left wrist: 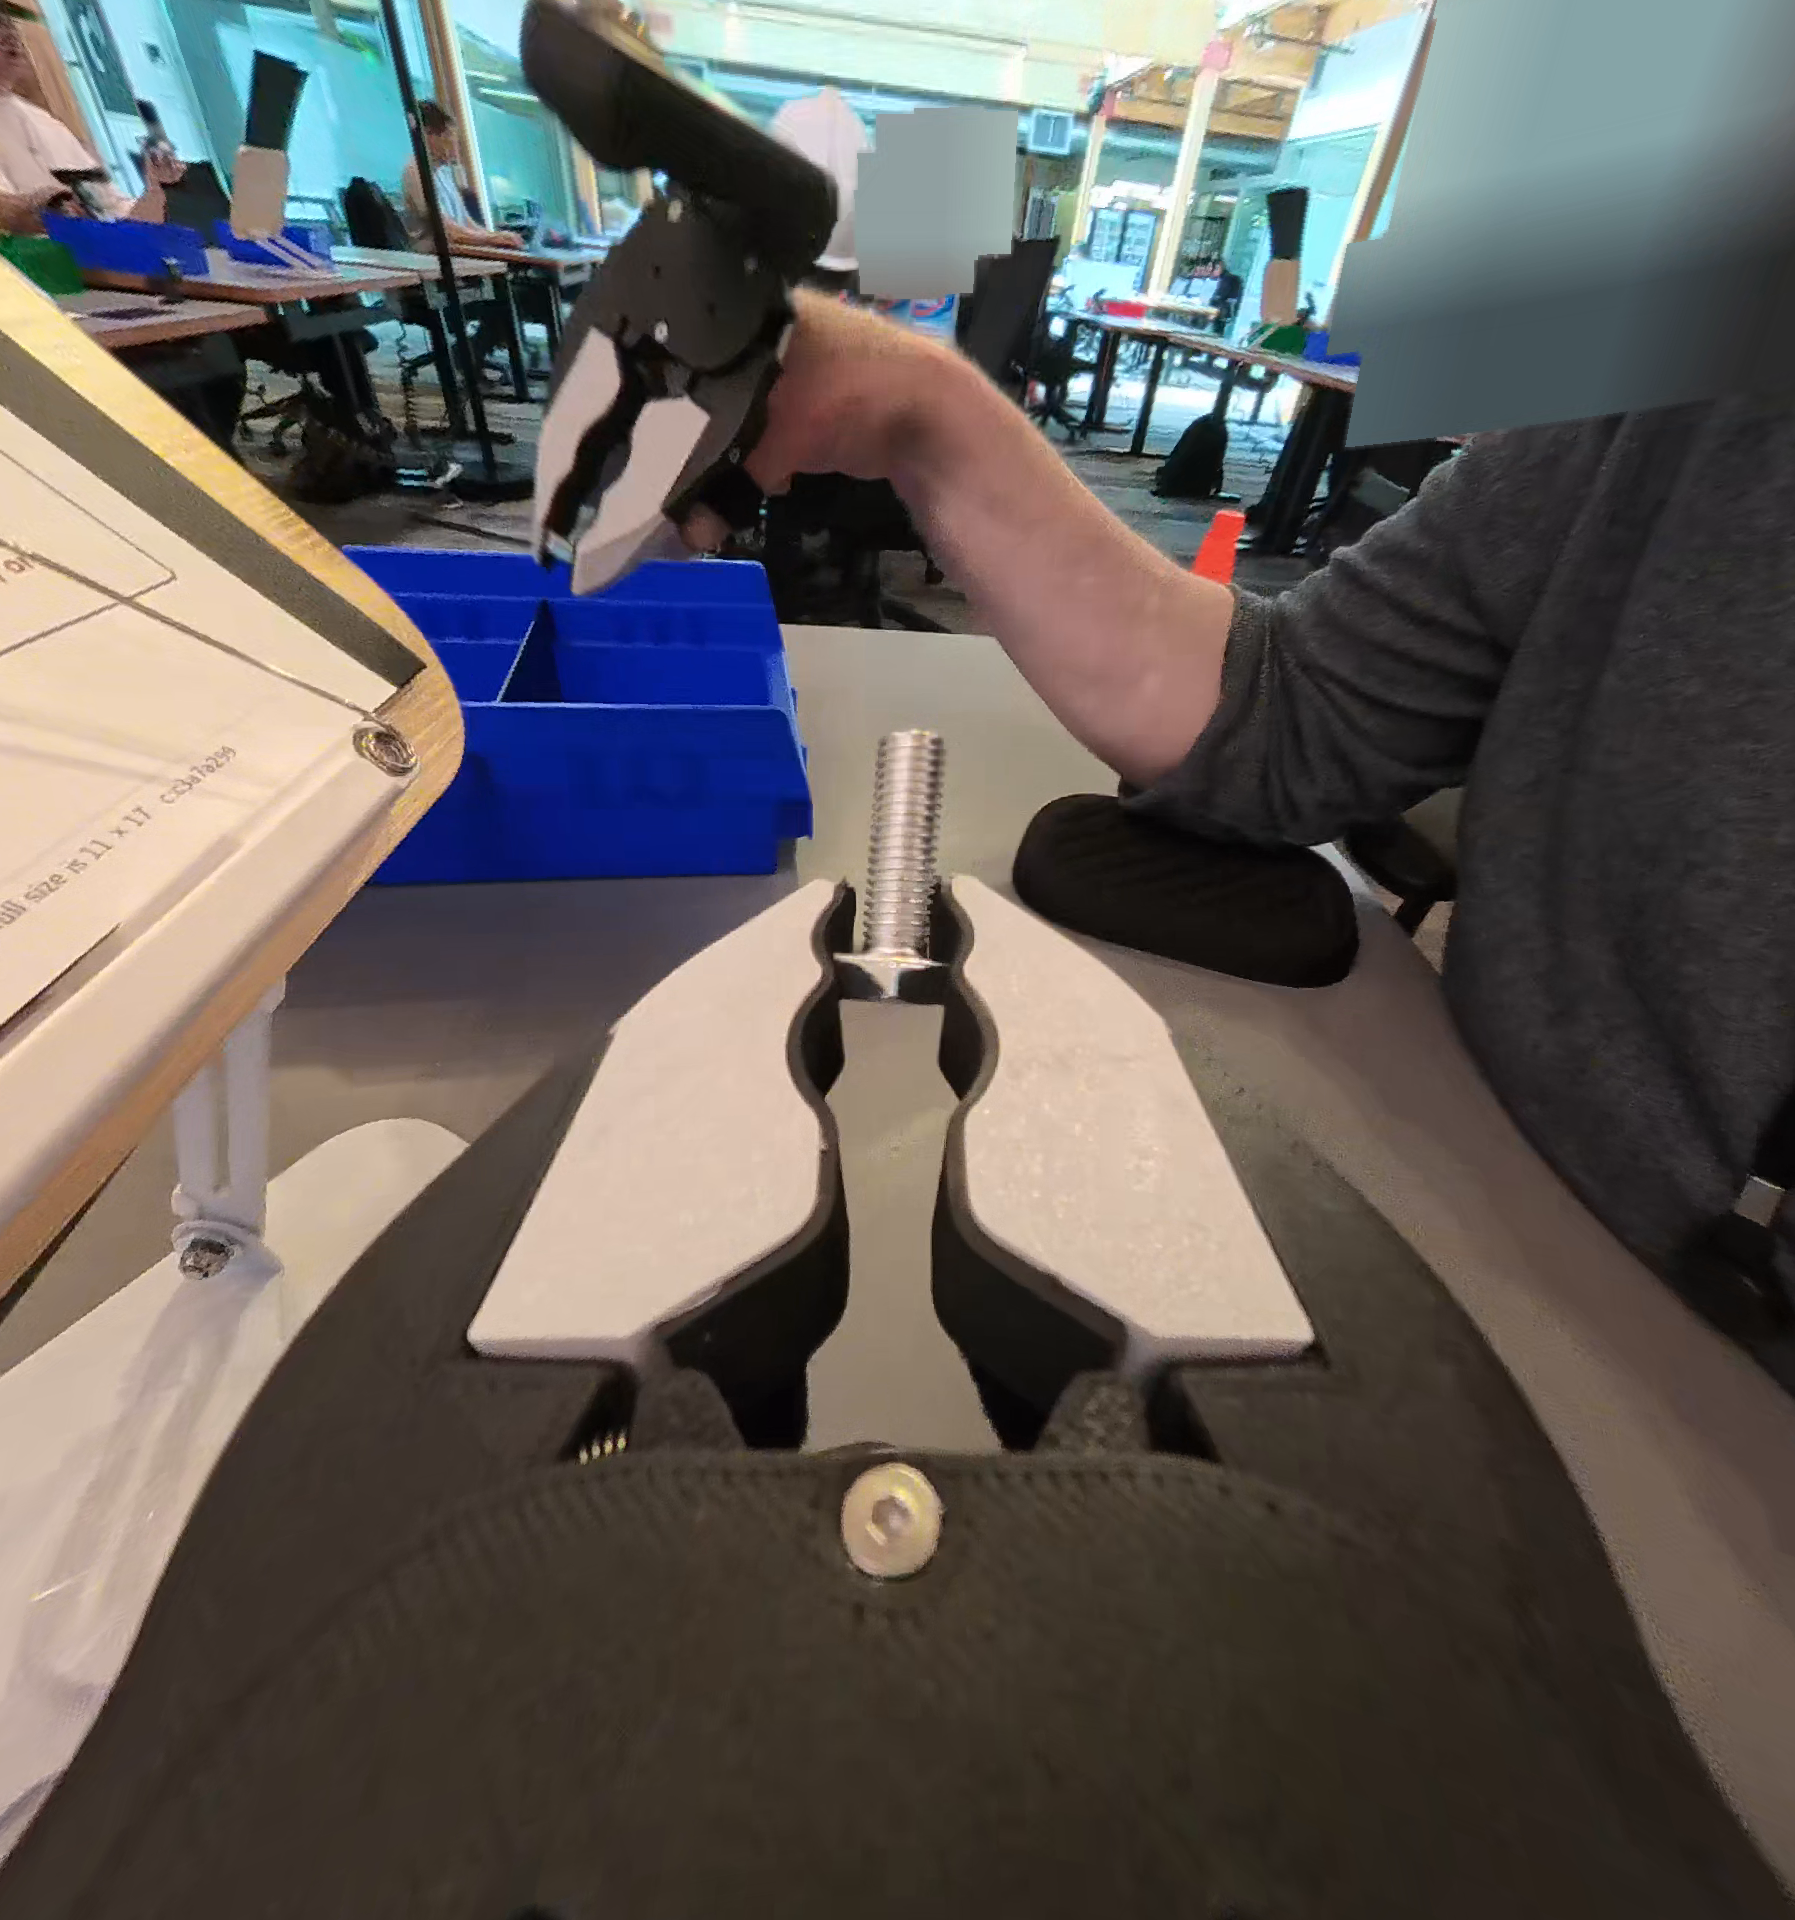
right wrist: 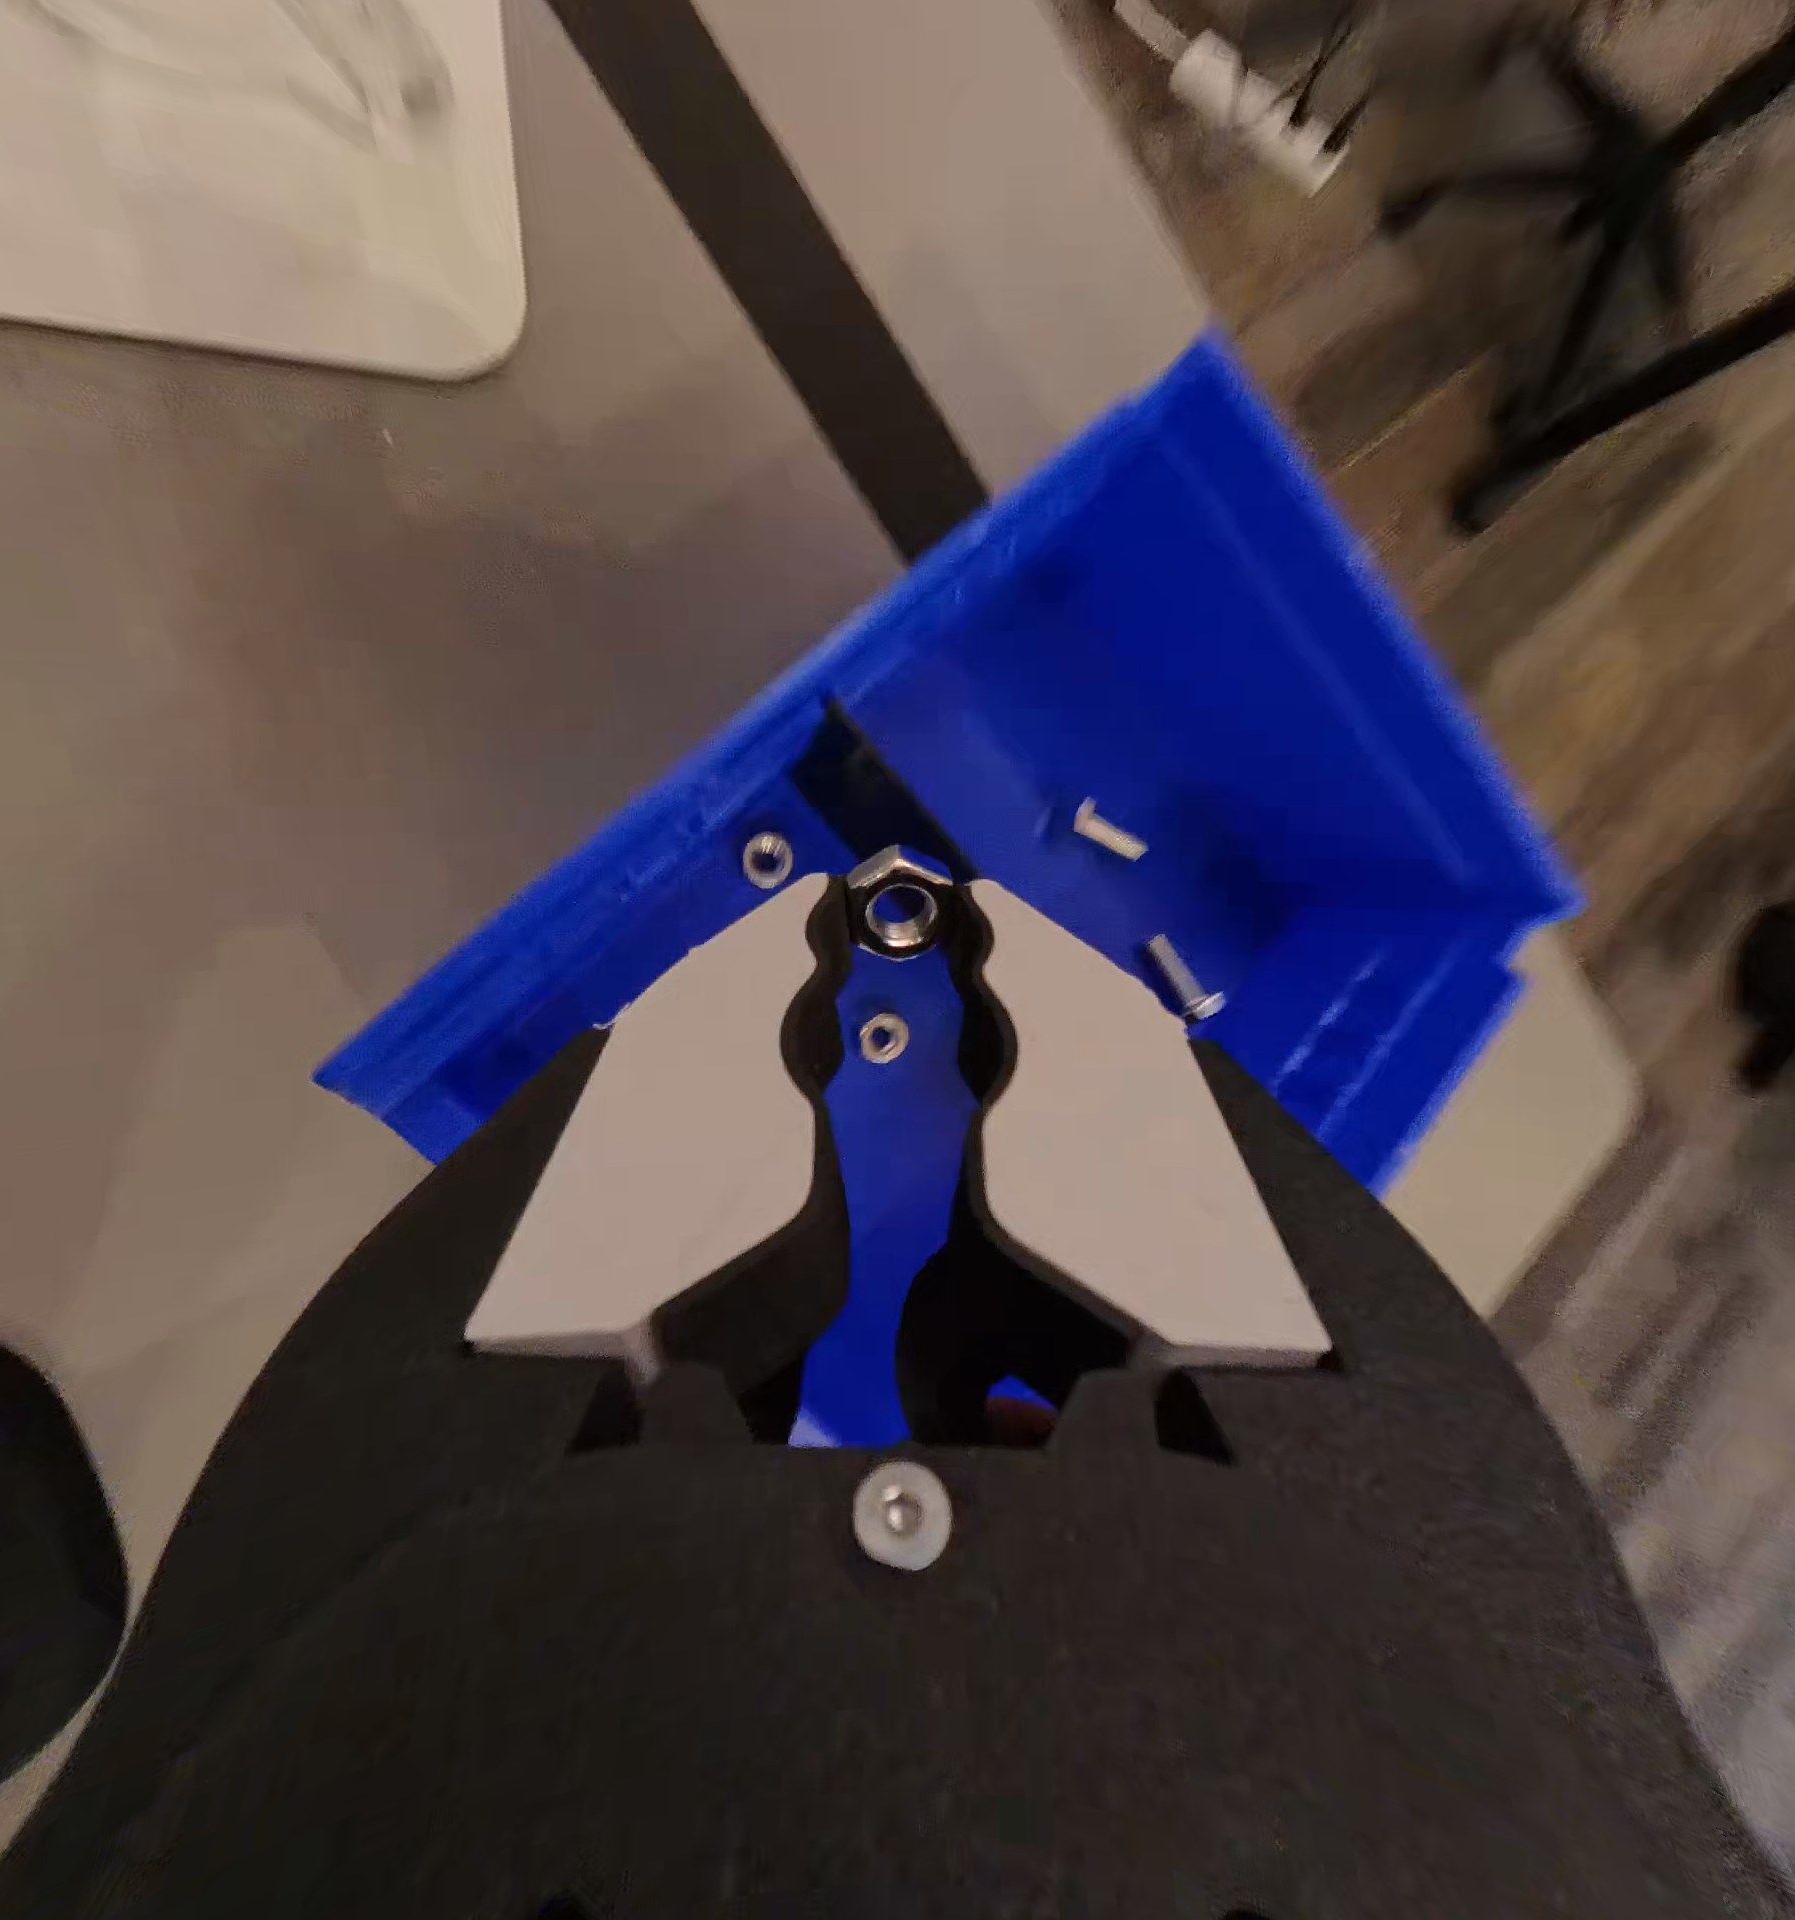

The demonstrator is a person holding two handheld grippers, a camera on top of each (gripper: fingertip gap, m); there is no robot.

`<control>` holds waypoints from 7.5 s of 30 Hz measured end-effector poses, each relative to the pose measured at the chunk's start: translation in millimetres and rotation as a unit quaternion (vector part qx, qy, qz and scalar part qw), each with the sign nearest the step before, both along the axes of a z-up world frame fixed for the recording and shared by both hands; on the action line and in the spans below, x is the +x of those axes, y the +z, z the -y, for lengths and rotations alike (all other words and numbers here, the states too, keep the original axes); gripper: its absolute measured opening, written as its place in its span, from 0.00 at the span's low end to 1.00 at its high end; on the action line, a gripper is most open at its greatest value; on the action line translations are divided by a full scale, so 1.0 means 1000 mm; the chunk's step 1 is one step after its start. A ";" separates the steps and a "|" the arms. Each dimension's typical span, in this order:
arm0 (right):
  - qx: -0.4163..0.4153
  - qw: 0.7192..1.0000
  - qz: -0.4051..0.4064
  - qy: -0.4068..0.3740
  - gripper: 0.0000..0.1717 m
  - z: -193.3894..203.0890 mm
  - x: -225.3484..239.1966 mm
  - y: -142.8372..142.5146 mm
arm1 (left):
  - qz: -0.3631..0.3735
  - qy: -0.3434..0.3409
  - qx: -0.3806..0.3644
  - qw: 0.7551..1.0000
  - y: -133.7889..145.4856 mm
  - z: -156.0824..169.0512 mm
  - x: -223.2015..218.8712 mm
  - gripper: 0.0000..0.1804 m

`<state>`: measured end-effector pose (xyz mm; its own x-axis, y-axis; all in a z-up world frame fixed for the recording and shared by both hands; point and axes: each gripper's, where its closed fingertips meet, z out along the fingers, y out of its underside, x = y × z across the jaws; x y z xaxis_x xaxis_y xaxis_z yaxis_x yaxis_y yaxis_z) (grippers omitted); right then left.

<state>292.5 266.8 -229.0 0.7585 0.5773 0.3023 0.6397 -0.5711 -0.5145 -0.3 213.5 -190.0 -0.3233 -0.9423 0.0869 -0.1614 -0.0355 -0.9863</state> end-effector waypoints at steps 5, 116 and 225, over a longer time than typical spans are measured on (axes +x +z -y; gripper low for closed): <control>-0.143 0.990 -0.012 -0.017 0.10 0.014 0.028 -0.072 | -0.015 0.009 0.003 1.000 -0.009 -0.002 0.009 0.08; 0.255 0.964 -0.067 0.044 0.18 -0.055 -0.148 0.101 | -0.055 0.517 0.207 0.829 0.028 -0.127 -0.043 0.11; -0.054 0.974 -0.200 0.097 0.03 0.084 0.082 -0.066 | -0.287 0.323 -0.118 0.894 -0.107 -0.014 -0.291 0.04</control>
